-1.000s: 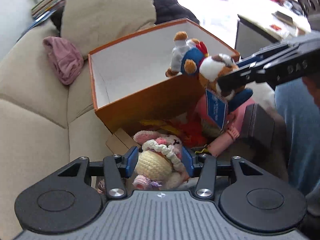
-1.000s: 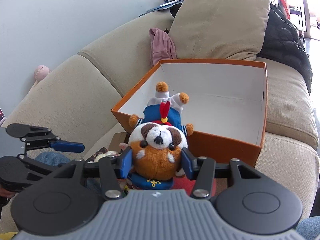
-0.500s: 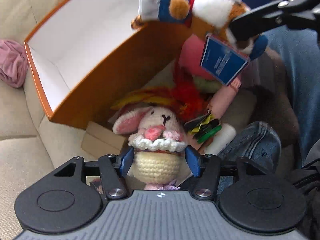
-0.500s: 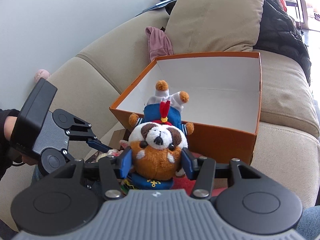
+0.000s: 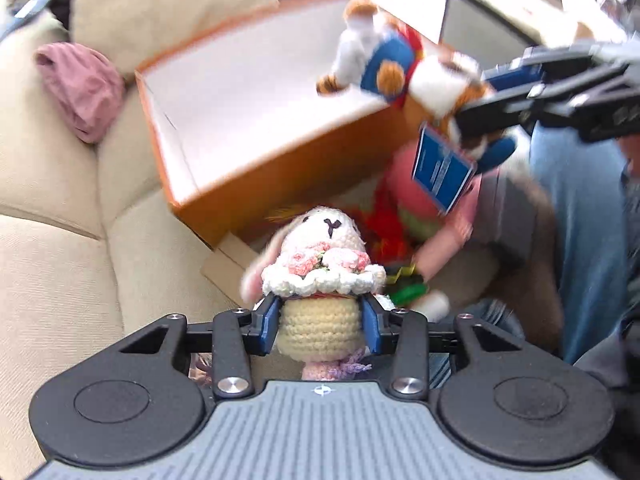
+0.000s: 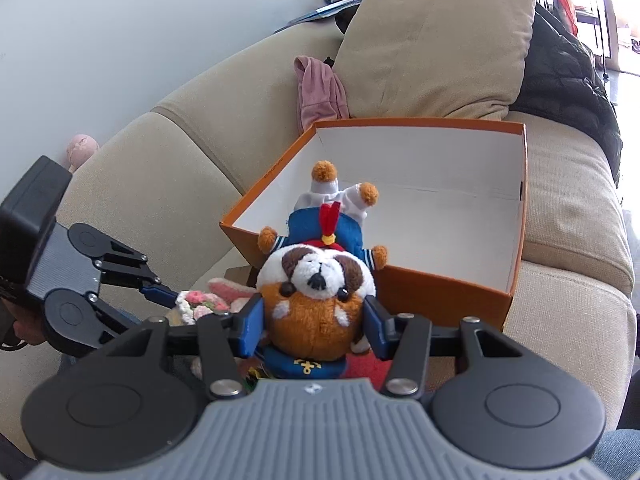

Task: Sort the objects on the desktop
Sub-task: 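Carry the bunny and dog plush into the orange shoebox with both grippers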

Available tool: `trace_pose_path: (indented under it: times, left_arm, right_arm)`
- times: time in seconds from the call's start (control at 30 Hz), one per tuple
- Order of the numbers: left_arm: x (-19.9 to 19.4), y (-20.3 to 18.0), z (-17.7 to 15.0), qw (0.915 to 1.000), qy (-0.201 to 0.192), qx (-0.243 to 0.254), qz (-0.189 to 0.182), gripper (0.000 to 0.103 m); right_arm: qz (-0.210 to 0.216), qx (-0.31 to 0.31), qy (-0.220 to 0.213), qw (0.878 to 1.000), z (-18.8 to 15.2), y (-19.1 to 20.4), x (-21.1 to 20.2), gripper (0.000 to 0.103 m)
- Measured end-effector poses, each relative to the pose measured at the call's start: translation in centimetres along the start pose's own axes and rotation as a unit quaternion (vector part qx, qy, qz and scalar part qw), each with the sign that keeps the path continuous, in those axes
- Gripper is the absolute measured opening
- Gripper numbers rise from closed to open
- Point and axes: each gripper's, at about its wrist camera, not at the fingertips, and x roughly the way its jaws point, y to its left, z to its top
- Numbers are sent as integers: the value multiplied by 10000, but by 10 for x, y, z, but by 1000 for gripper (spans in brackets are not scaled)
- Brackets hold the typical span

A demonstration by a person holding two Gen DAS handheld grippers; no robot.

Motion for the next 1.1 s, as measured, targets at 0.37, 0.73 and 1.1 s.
trace_pose_path:
  times: [0.37,0.73,1.1]
  left_arm:
    - [-51,8,43,9804,-1801,-594,527,48]
    - [73,22,109,9809,-1453,-422,1220,47]
    - [134,24,119,9822,-611,-58,1776,48]
  right_arm:
    - [-131,176,-230,9995,69,-10,10,53]
    - [-284,956,866,9912,106,-78,138,53]
    - [-236,1136,1469,9823,116,-82,203,53]
